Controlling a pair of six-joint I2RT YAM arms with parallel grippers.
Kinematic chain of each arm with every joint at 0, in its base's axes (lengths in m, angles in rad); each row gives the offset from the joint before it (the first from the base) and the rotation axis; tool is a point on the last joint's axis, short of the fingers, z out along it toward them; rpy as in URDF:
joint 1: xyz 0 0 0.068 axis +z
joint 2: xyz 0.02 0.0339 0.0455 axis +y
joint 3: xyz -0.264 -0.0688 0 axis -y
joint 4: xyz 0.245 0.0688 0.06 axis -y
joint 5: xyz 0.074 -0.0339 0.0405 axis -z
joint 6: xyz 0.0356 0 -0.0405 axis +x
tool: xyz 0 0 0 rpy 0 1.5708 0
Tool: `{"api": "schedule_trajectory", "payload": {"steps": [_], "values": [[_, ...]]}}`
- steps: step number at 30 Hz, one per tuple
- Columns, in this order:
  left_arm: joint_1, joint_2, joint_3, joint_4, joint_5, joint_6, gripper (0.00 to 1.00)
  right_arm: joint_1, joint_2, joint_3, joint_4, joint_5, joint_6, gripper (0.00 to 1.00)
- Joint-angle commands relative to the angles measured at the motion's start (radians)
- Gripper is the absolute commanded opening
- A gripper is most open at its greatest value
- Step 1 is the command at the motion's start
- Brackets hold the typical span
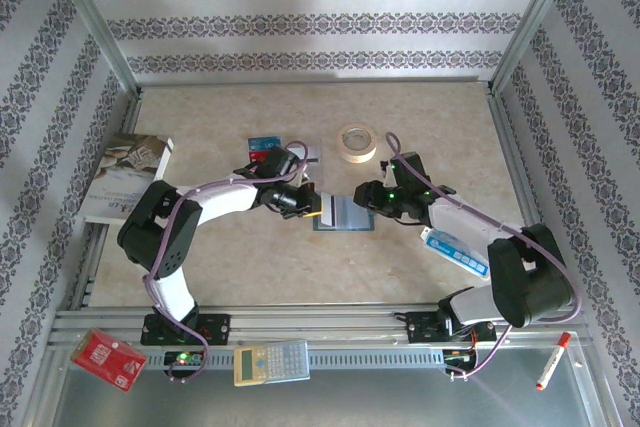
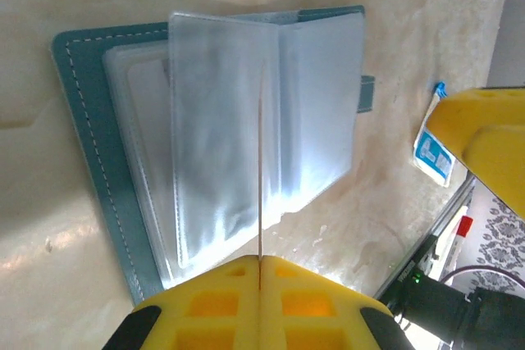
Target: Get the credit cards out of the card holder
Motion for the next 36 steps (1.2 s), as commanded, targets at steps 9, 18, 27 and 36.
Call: {"api": "schedule_trajectory", "payload": {"steps": [9, 18, 27, 36], "values": [[0.029, -0.164, -0.038, 0.172, 0.177, -0.084, 0.00, -0.102, 0.031, -0.101, 0.566, -0.412, 0.249, 0.80], [0.056, -0.165, -0.099, 0.475, 0.250, -0.293, 0.00, -0.094, 0.078, -0.108, 0.789, -0.492, 0.389, 0.80], [0.080, -0.140, -0.153, 0.664, 0.272, -0.425, 0.00, -0.074, 0.119, -0.094, 0.878, -0.539, 0.456, 0.60], [0.092, -0.131, -0.167, 0.698, 0.279, -0.449, 0.00, -0.058, 0.088, -0.082, 0.917, -0.552, 0.480, 0.36]]}}
